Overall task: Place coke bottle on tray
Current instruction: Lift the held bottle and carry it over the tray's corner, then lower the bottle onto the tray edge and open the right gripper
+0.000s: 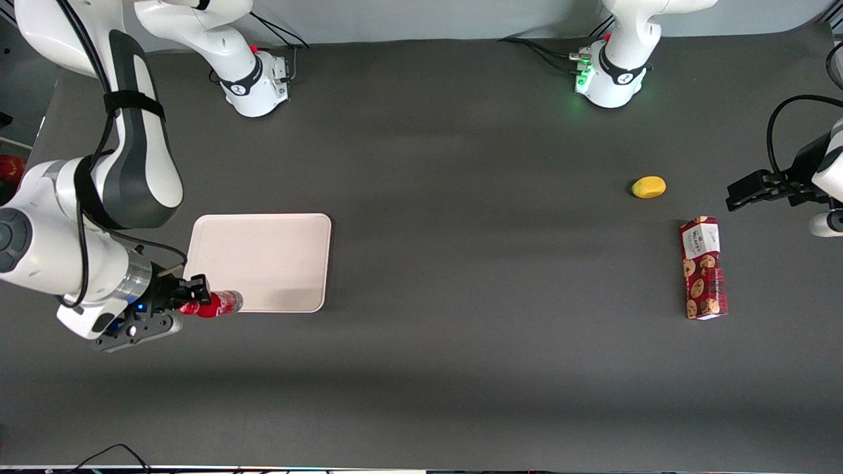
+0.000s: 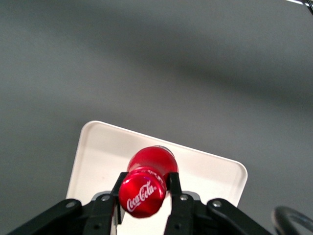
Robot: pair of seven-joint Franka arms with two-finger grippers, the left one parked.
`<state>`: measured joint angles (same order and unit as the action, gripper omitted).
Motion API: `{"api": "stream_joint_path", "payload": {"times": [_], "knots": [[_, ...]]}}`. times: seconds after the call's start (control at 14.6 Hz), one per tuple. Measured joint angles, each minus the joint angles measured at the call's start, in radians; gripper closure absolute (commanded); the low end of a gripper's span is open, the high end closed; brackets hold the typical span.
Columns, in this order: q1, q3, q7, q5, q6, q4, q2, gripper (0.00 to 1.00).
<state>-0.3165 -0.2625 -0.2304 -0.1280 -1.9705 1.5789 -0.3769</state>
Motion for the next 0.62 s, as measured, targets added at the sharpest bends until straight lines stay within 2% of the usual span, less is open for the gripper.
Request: {"api": "stream_joint_path", "payload": {"times": [0.27, 0.62], "knots": [[0.035, -0.003, -0.110, 0.031, -0.237, 0.326, 0.141, 1.00], [0.096, -0.003, -0.233, 0.031, -0.443, 0.539, 0.183, 1.00]]}}
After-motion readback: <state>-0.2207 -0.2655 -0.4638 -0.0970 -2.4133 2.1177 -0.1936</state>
